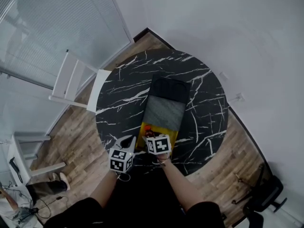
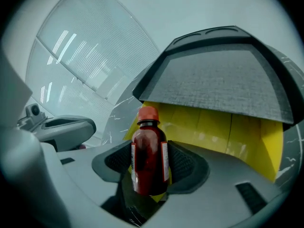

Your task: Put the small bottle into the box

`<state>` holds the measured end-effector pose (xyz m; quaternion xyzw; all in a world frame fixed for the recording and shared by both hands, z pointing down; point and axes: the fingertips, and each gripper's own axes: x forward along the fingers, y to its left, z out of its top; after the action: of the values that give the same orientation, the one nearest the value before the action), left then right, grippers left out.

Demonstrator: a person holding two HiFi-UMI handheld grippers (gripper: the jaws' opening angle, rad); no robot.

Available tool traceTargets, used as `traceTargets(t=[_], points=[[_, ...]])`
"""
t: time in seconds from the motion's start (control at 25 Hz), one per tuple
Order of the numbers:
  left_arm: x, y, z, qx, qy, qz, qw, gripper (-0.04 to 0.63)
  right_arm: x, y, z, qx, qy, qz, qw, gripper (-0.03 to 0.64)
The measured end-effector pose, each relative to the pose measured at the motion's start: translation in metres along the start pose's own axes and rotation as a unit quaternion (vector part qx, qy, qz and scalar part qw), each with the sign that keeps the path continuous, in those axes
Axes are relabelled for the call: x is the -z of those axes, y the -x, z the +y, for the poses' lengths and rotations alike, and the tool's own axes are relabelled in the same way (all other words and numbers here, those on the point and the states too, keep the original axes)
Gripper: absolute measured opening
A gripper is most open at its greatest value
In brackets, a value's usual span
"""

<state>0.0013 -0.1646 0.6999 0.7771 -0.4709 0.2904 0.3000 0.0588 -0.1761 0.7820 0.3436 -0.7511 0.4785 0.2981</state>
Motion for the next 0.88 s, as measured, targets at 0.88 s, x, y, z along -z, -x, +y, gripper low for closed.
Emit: traceTargets(t=[0.88], points=[[0.0096,0.0026,-0.0006,0.000,0.008,0.003,1.0000,-0.002,-0.0018,-0.0041,-0.0064,0.037,-0.031,-0.012,0.999,0.216]])
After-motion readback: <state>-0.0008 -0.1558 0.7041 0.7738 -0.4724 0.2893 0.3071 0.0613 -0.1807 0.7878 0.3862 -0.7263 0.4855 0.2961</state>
